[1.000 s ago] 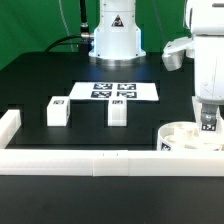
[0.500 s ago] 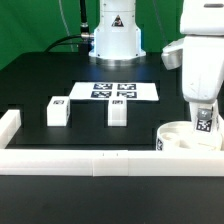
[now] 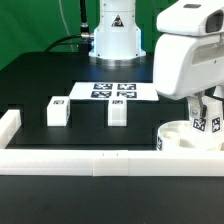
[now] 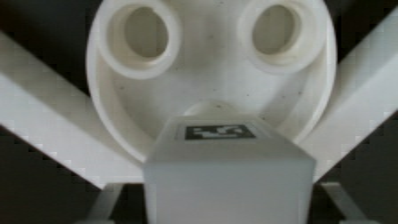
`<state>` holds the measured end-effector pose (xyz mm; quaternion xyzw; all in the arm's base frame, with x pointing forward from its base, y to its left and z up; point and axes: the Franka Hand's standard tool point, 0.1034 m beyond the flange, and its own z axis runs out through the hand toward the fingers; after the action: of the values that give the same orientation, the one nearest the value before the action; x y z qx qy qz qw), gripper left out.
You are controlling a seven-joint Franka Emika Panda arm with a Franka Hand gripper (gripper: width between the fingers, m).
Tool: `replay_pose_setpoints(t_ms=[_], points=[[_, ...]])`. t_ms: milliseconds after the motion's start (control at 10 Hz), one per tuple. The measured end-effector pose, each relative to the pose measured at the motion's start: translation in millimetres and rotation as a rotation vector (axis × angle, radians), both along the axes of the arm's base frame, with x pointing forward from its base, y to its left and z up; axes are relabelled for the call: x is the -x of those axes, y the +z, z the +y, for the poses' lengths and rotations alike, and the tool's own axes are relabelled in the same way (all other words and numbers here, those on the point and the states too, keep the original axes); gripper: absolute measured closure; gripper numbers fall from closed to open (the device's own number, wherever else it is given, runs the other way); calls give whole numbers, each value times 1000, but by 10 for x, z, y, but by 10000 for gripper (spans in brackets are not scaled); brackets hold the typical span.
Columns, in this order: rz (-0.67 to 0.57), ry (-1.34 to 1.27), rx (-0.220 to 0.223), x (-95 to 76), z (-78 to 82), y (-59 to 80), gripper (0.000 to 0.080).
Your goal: Assemble stool
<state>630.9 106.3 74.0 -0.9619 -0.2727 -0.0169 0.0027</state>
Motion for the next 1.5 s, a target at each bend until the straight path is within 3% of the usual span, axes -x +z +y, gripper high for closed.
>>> replay_pose_setpoints(t_ms=[300, 1000, 1500], points=[[9, -352, -12, 19, 64, -6, 462], [16, -788, -35, 18, 88, -6, 462], [61, -1397, -108, 36, 141, -16, 462]])
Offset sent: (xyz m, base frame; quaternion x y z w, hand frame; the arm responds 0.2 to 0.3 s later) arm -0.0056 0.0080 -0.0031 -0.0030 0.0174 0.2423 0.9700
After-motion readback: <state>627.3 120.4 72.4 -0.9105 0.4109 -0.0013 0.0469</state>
